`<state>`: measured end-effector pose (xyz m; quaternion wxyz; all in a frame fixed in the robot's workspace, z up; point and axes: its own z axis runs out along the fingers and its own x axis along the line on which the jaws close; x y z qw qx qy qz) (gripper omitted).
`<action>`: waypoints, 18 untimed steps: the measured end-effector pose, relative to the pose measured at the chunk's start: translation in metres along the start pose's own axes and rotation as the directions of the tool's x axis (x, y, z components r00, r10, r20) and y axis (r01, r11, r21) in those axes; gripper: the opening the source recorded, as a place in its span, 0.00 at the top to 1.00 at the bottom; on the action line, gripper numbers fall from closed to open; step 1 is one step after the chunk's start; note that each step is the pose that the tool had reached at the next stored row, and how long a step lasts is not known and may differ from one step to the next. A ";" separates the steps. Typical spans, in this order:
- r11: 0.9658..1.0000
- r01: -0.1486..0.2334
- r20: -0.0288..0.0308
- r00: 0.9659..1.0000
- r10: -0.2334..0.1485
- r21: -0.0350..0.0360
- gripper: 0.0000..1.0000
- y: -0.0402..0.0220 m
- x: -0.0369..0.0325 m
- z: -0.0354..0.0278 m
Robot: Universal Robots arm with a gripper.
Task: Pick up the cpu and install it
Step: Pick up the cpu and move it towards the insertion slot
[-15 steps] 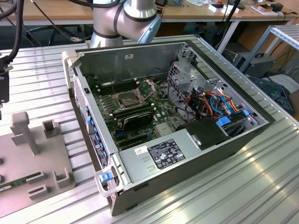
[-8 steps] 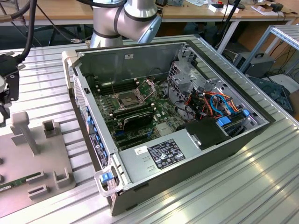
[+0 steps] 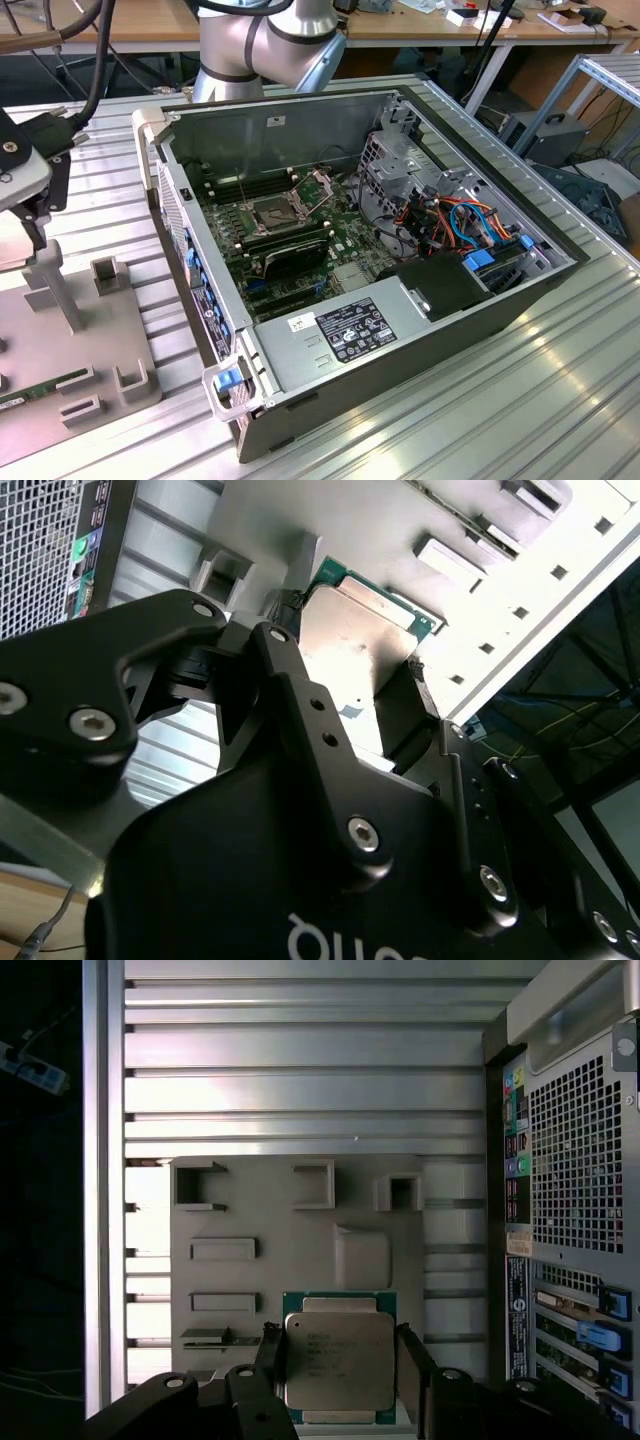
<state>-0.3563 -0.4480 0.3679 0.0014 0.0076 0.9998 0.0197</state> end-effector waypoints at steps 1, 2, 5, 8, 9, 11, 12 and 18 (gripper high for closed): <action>1.000 0.000 0.000 1.000 0.000 0.000 0.45 0.0000 -0.0021 0.0001; 1.000 0.000 0.000 1.000 0.000 0.000 0.45 0.0001 -0.0038 0.0000; 1.000 0.000 0.000 1.000 0.000 0.000 0.45 0.0001 -0.0078 0.0001; 1.000 0.000 0.000 1.000 0.000 0.000 0.45 0.0001 -0.0099 0.0000; 1.000 0.000 0.000 1.000 0.000 0.000 0.45 0.0002 -0.0106 0.0001; 1.000 0.000 0.000 1.000 0.000 0.000 0.45 0.0002 -0.0112 0.0001; 1.000 0.000 0.000 1.000 0.000 0.000 0.45 0.0002 -0.0115 0.0000; 1.000 0.000 0.000 1.000 0.000 0.000 0.45 0.0002 -0.0131 0.0000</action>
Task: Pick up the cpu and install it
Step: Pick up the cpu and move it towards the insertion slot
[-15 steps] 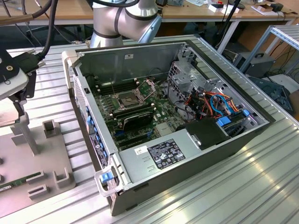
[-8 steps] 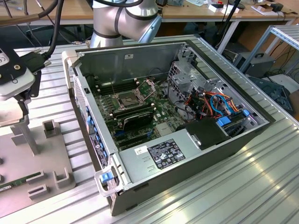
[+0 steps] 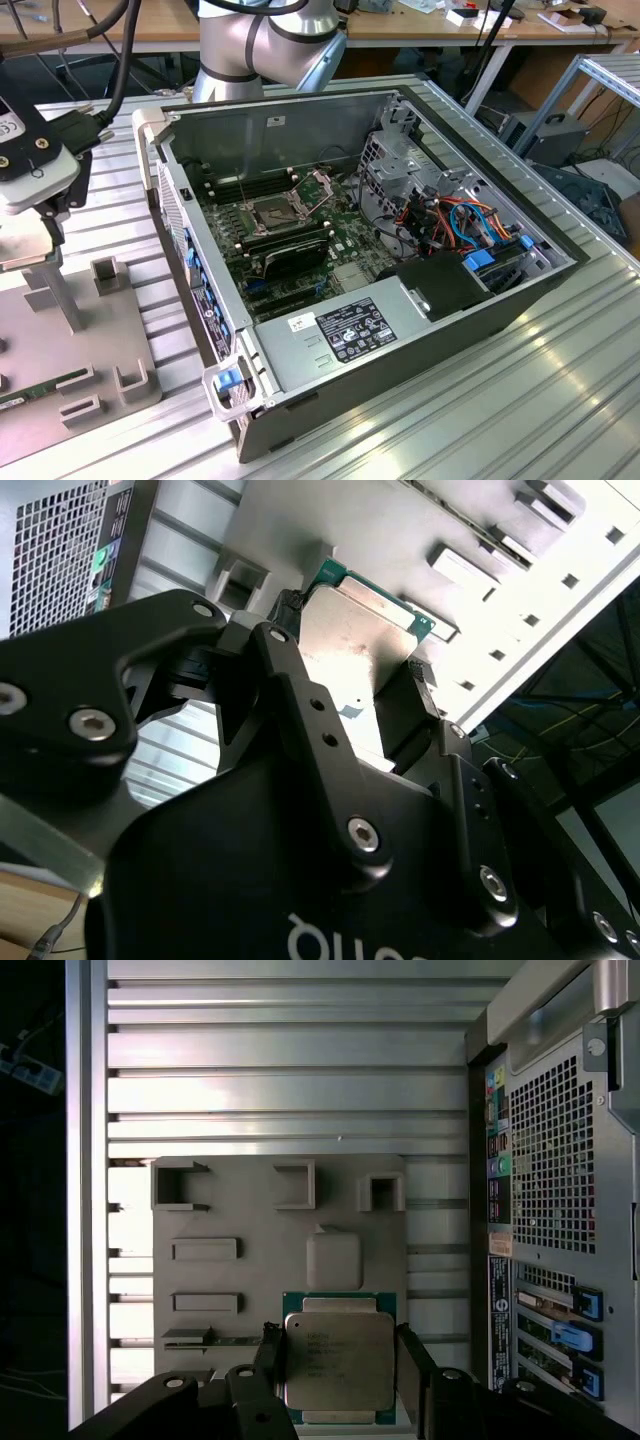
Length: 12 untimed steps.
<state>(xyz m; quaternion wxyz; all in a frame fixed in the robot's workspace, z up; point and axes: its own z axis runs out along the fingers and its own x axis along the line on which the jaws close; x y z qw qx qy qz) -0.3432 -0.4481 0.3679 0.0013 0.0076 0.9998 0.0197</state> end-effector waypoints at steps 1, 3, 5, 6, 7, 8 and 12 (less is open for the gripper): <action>1.000 0.000 0.000 1.000 0.000 0.000 0.45 0.0000 -0.0002 0.0000; 1.000 0.000 0.000 1.000 0.000 0.000 0.45 0.0000 -0.0012 0.0000; 1.000 0.000 0.000 1.000 0.000 0.000 0.45 0.0000 -0.0015 0.0000; 1.000 0.000 0.000 1.000 0.000 0.000 0.45 0.0000 -0.0017 0.0000; 1.000 0.000 0.000 1.000 0.000 0.000 0.45 0.0000 -0.0019 0.0000; 1.000 0.000 0.000 1.000 0.000 0.000 0.45 0.0000 -0.0021 0.0000; 1.000 0.000 0.000 1.000 0.000 0.000 0.45 0.0001 -0.0024 0.0000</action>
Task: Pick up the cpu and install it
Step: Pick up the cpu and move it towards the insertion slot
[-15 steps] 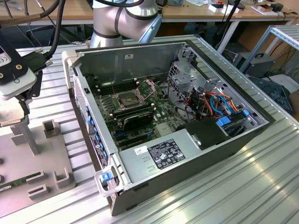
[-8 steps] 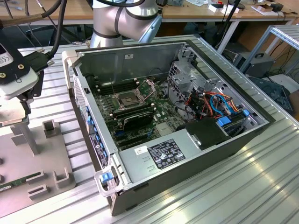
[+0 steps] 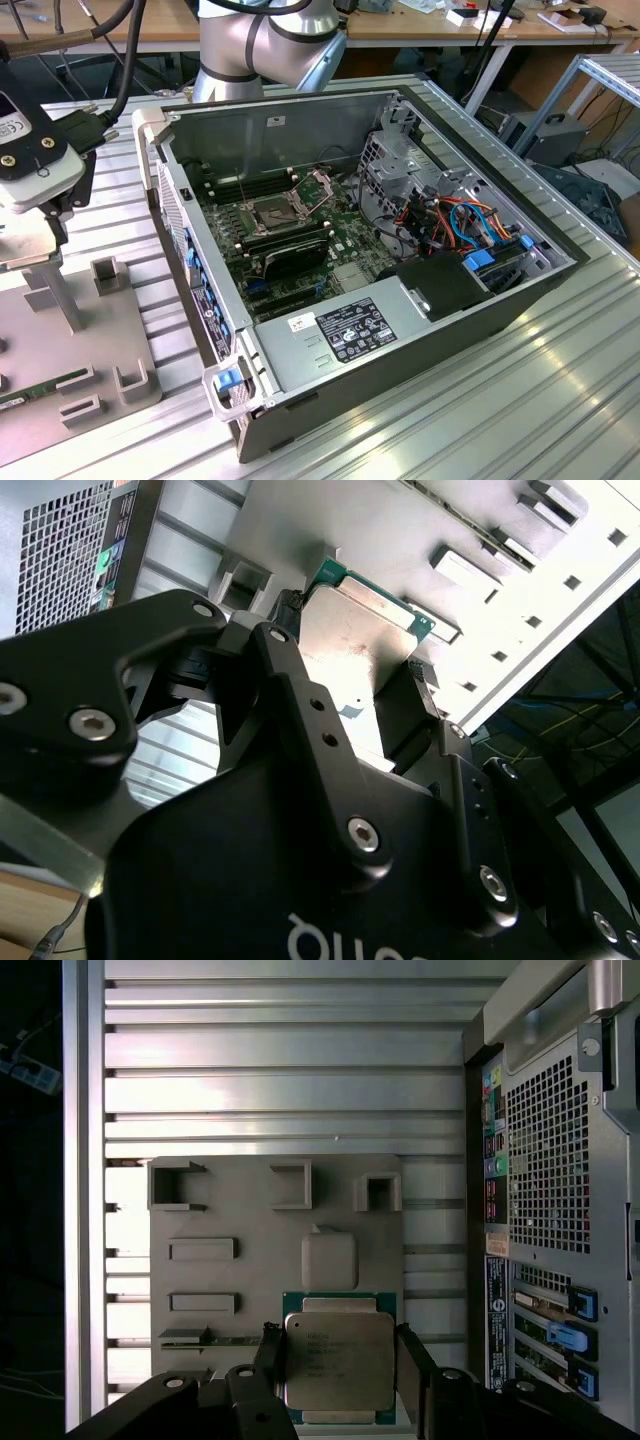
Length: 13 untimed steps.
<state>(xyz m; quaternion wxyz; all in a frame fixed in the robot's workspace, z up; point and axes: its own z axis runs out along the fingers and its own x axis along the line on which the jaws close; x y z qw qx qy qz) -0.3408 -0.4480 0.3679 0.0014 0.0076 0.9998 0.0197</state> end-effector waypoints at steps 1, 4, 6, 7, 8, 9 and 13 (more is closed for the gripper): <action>1.000 0.000 0.000 1.000 0.000 0.000 0.45 0.0000 -0.0002 0.0000; 1.000 0.000 0.000 1.000 0.000 0.000 0.45 0.0000 -0.0016 0.0000; 1.000 0.000 0.000 1.000 0.000 0.000 0.45 0.0001 -0.0029 0.0000; 1.000 0.000 0.000 1.000 0.000 0.000 0.45 0.0001 -0.0033 0.0000; 1.000 0.000 0.000 1.000 0.000 0.000 0.45 0.0001 -0.0036 0.0001; 1.000 0.000 0.000 1.000 0.000 0.000 0.45 0.0001 -0.0037 0.0001; 1.000 0.000 0.000 1.000 0.000 0.000 0.45 0.0001 -0.0039 0.0000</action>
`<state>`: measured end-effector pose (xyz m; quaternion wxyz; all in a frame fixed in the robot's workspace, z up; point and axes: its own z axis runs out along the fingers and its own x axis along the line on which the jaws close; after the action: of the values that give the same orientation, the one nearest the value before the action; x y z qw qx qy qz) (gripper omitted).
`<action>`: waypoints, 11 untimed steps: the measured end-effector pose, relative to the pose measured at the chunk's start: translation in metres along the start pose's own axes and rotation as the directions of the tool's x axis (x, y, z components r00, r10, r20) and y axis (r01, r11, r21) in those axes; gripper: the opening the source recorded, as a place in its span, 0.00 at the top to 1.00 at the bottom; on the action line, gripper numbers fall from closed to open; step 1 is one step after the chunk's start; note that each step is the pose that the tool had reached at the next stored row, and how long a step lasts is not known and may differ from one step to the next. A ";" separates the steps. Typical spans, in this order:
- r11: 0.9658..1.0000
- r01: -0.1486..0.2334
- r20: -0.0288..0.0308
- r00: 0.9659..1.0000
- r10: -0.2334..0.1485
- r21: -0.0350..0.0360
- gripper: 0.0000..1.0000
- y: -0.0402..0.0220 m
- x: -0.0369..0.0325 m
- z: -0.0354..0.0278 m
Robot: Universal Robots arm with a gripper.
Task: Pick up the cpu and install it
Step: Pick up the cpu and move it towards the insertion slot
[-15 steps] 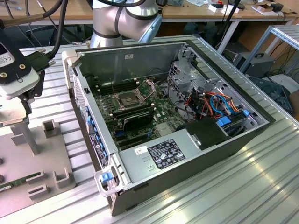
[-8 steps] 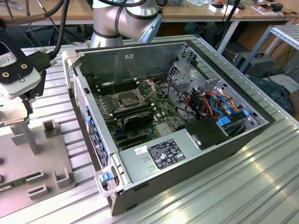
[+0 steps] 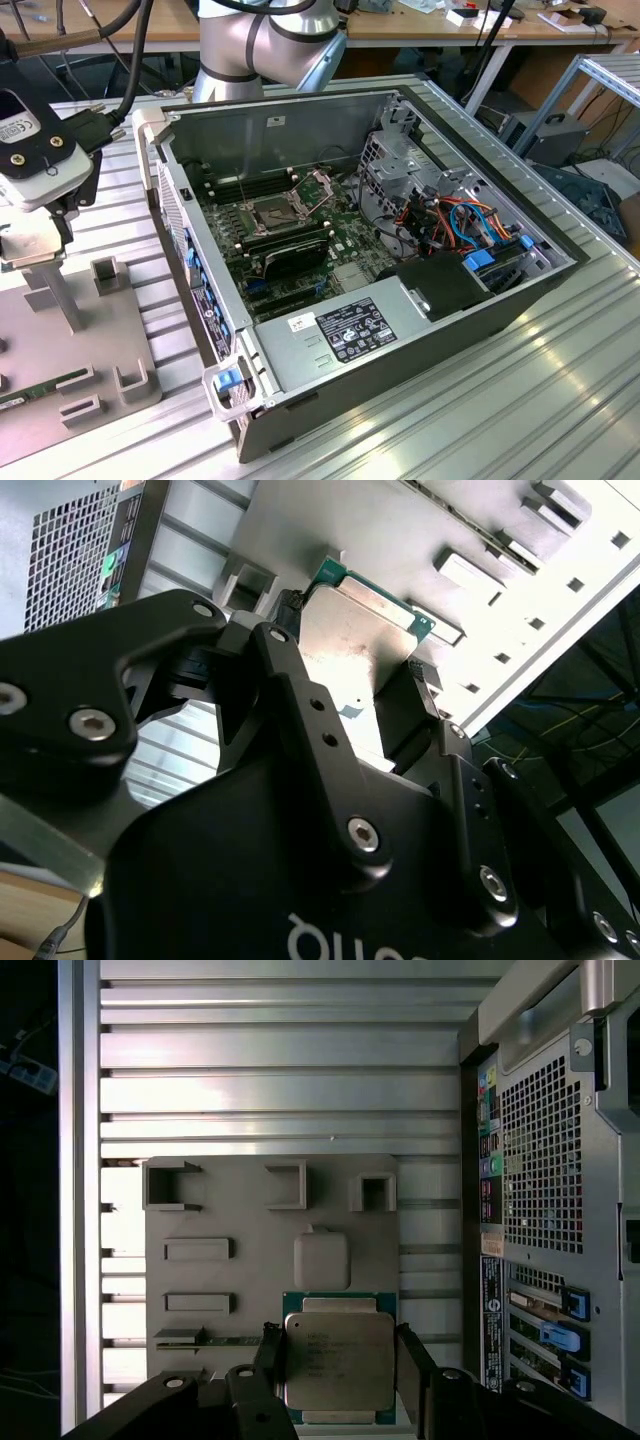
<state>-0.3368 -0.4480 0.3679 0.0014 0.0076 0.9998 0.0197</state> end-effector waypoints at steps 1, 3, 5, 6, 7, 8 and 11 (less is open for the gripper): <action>1.000 0.000 0.000 1.000 0.000 0.000 0.45 0.0000 0.0000 0.0000; 1.000 0.000 0.000 1.000 0.000 0.000 0.45 0.0000 -0.0006 0.0000; 1.000 0.000 0.000 1.000 0.000 0.000 0.45 0.0000 -0.0018 0.0000; 1.000 0.000 0.000 1.000 0.000 0.000 0.45 0.0000 -0.0022 0.0000; 1.000 0.000 0.000 1.000 0.000 0.000 0.45 0.0000 -0.0024 0.0000; 1.000 0.000 0.000 1.000 0.000 0.000 0.45 0.0000 -0.0026 0.0000; 1.000 0.000 0.000 1.000 0.000 0.000 0.45 0.0000 -0.0027 0.0000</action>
<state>-0.3341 -0.4480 0.3679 0.0014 0.0076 0.9998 0.0197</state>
